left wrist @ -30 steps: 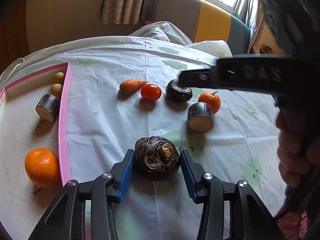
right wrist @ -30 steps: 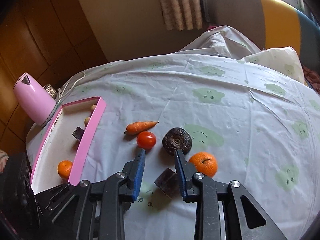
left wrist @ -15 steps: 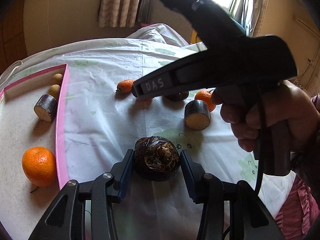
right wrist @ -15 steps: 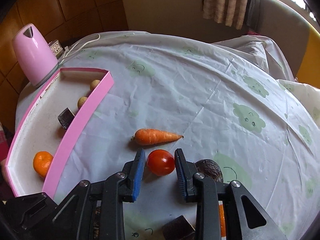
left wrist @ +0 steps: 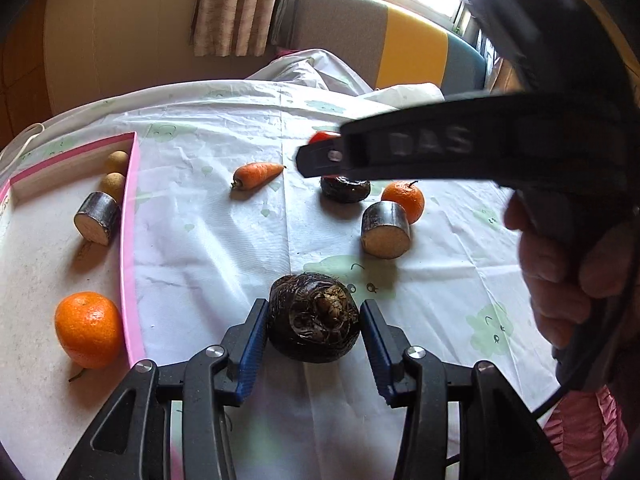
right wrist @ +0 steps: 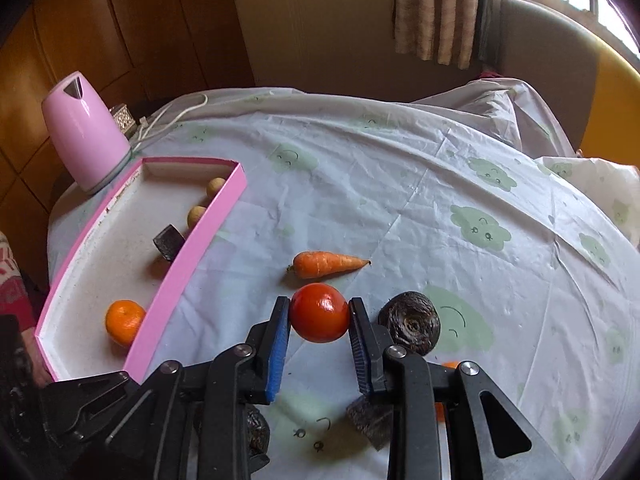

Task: Organize fruits
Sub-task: 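Hold the taro with the left tool while the right tool grasps the red tomato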

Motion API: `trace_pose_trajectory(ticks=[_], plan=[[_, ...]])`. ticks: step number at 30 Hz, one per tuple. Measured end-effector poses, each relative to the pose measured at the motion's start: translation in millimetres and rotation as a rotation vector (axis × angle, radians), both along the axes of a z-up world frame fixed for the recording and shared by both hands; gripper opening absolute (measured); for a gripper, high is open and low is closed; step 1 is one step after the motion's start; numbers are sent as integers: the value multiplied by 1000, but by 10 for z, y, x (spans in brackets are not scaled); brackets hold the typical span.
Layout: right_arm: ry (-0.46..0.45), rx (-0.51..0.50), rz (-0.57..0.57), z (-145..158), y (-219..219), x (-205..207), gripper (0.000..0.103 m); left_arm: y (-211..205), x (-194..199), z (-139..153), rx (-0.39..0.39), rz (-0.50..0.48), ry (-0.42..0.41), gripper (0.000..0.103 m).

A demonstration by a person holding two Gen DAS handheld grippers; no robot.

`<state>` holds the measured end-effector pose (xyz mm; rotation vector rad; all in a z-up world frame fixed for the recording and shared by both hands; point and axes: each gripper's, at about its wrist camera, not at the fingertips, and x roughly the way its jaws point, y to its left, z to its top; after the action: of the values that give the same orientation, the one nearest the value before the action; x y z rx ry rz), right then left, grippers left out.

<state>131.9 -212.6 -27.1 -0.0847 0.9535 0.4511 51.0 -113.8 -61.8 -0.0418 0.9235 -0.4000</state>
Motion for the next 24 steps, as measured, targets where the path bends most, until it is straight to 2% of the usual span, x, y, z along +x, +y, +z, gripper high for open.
trace_pose_trajectory(ticks=[9, 15, 19, 24], plan=[[21, 30, -188, -38, -451, -534, 29, 102, -58, 68, 19, 34, -2, 47], [37, 17, -292, -173, -640, -856, 29, 97, -134, 180, 22, 35, -38, 47], [66, 15, -383, -346, -742, -951, 29, 92, -157, 260, 28, 33, -58, 47], [49, -10, -414, -422, -732, -991, 29, 154, -182, 345, 28, 46, -76, 47]])
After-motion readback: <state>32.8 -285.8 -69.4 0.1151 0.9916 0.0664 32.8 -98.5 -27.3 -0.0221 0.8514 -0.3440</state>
